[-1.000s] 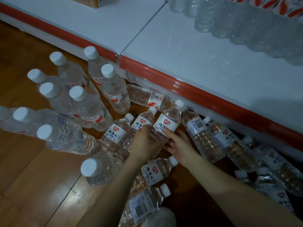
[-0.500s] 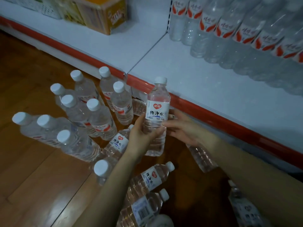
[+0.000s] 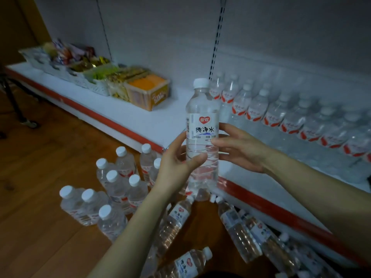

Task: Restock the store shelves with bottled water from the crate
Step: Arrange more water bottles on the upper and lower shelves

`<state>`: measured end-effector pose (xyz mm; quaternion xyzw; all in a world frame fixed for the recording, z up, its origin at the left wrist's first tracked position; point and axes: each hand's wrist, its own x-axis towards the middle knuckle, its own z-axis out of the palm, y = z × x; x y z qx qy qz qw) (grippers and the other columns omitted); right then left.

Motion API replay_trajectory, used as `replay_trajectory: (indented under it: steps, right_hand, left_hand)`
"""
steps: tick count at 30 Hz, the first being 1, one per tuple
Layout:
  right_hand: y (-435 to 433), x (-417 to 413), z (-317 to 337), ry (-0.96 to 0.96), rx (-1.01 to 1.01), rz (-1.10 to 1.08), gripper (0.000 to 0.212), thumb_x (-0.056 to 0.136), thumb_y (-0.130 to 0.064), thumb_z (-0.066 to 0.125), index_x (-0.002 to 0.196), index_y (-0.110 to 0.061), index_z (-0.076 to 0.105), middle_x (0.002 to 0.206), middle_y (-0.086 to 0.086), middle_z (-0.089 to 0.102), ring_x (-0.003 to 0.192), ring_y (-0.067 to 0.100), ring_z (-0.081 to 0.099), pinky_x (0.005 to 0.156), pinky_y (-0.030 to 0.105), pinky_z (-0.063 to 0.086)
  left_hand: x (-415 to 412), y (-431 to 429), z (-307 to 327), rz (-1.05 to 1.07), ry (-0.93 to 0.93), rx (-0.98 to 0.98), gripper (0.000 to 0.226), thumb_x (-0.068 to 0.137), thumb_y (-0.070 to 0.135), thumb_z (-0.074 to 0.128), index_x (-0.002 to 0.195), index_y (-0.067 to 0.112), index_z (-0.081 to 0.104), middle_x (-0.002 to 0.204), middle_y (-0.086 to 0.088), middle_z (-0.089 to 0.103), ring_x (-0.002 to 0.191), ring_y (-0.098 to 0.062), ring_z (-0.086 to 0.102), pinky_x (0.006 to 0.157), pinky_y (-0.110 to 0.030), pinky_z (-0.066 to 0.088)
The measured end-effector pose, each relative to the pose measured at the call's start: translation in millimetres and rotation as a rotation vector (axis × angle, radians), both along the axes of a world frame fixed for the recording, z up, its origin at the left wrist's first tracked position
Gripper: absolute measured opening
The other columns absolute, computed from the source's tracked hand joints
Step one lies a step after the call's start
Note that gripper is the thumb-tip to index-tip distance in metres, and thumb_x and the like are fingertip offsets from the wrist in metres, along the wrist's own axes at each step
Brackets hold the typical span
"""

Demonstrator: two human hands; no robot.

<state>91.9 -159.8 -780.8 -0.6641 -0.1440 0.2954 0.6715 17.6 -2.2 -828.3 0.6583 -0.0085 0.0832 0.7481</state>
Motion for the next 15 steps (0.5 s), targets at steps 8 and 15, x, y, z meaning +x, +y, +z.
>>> replay_trajectory:
  steps: [8, 15]
  right_hand:
    - [-4.8, -4.0, 103.4, -0.328, -0.009, -0.111, 0.053, 0.072, -0.004, 0.068, 0.12, -0.019, 0.053, 0.112, 0.009, 0.067, 0.098, 0.021, 0.068, 0.082, 0.033, 0.057]
    - [-22.0, -9.2, 187.8, -0.638, -0.022, -0.239, 0.058, 0.06, -0.023, 0.082, 0.114, -0.019, 0.06, 0.105, -0.001, 0.072, 0.098, 0.013, 0.068, 0.085, 0.032, 0.052]
  left_hand:
    - [17.0, -2.8, 94.2, 0.018, -0.21, 0.024, 0.067, 0.068, 0.023, 0.073, 0.131, 0.026, 0.051, 0.107, -0.001, 0.07, 0.098, -0.017, 0.067, 0.086, -0.035, 0.055]
    - [34.5, -22.2, 175.3, -0.029, -0.407, -0.026, 0.06, 0.066, 0.015, 0.081, 0.121, 0.021, 0.057, 0.101, -0.002, 0.072, 0.095, -0.015, 0.068, 0.072, -0.021, 0.054]
